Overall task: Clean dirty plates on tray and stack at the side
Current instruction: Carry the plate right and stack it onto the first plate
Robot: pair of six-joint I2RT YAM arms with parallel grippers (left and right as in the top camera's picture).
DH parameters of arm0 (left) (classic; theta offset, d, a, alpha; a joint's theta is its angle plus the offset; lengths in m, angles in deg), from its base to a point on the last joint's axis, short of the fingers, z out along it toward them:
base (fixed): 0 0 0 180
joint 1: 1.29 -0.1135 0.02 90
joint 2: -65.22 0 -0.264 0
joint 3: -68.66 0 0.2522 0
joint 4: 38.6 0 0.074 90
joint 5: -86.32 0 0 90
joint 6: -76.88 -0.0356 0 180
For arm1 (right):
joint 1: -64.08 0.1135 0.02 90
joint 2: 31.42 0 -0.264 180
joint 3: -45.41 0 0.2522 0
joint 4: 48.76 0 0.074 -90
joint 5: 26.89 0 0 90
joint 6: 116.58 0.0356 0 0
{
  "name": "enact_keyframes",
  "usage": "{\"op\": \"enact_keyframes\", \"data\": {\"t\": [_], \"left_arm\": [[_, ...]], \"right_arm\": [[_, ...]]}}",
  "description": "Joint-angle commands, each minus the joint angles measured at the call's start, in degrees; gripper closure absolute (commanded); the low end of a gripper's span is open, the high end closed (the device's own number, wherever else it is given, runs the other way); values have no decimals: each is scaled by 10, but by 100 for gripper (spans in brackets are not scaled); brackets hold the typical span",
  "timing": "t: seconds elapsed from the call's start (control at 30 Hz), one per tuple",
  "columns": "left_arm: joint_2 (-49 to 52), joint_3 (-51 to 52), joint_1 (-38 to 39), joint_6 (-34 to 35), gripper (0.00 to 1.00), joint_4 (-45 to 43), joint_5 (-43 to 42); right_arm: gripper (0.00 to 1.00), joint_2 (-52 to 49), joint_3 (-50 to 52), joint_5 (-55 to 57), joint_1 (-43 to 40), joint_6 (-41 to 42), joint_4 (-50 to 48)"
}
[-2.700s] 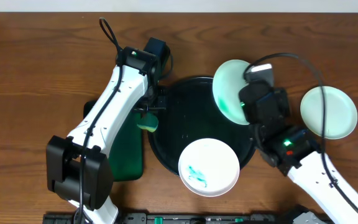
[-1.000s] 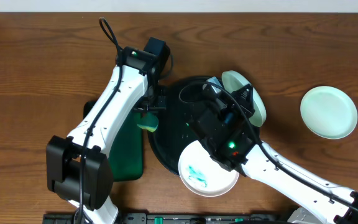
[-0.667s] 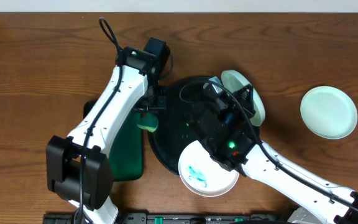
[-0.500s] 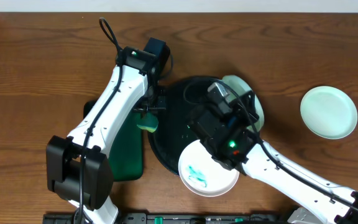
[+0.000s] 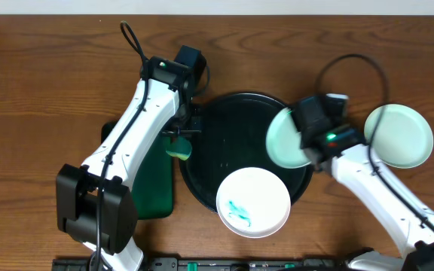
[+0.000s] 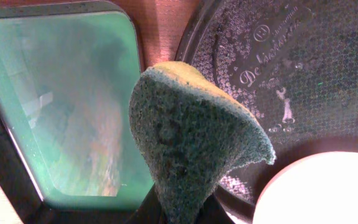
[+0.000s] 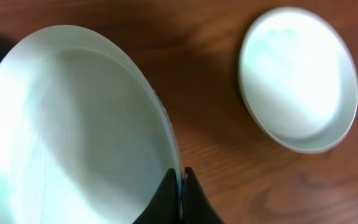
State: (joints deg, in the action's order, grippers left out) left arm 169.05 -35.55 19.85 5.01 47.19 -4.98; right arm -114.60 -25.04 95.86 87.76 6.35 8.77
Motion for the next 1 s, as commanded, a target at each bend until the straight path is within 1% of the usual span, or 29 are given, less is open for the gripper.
{"op": "enact_keyframes", "data": {"t": [0.0, 0.1, 0.13, 0.3, 0.67, 0.7, 0.97], "left_arm": [[8, 5, -2, -5, 93, 4, 5], [8, 5, -2, -5, 93, 2, 5], [8, 5, -2, -5, 93, -1, 5], [8, 5, -2, -5, 93, -3, 5], [8, 5, -2, -5, 93, -5, 5], [8, 5, -2, -5, 92, -6, 5], [8, 5, -2, -5, 93, -5, 5]], "right_arm": [[99, 24, -7, -55, -72, 48, 3], [99, 34, -7, -91, -133, 48, 14], [99, 39, -7, -124, -175, 55, 23], [99, 48, -7, -193, -276, 59, 33], [99, 52, -7, -268, -460, 43, 39], [99, 52, -7, -273, -487, 46, 41], [99, 52, -7, -275, -609, 85, 49]]}}
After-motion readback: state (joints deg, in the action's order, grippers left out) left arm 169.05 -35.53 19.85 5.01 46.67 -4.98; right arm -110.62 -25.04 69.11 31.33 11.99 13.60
